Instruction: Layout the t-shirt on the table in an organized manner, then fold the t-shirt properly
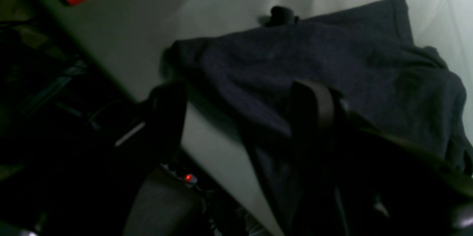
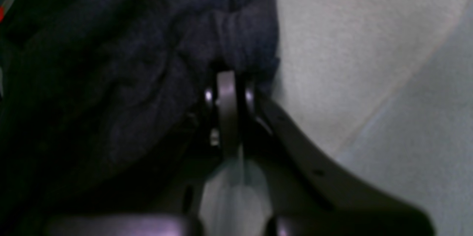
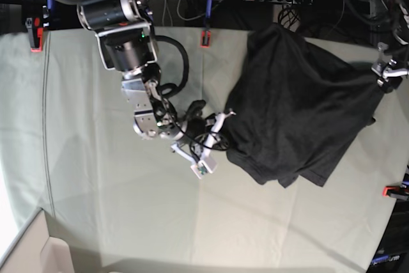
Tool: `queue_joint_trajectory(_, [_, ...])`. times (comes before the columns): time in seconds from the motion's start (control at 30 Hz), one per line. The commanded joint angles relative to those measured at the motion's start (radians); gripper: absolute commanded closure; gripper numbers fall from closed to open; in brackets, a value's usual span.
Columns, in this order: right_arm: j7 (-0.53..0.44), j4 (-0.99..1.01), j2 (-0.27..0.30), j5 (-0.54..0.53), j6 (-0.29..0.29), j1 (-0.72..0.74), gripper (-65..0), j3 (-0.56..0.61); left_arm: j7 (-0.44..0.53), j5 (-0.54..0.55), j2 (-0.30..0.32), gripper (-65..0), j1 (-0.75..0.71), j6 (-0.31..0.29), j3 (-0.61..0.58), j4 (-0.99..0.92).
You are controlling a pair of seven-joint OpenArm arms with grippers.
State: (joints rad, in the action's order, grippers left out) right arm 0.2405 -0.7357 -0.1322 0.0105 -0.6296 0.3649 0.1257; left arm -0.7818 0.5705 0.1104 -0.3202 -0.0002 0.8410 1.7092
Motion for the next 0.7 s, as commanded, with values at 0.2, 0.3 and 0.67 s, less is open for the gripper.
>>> queue_joint_trajectory(0.2, [0.016,-0.324,-0.002,-0.017,-0.017,-0.106,0.0,-0.165,0.018,0.007,0.021,-42.2,0.008,-0.001,0.004,0.062])
queue_joint_trajectory(0.3, [0.086,-0.531,0.003,-0.017,-0.019,-0.175,0.0,-0.232,0.018,0.007,0.015,-42.2,0.053,-0.001,0.004,0.078])
queue_joint_trajectory(0.67, [0.132,-0.916,0.022,-0.016,-0.013,-0.315,0.0,-0.611,0.008,0.009,-0.013,-42.2,0.158,-0.001,-0.055,0.085])
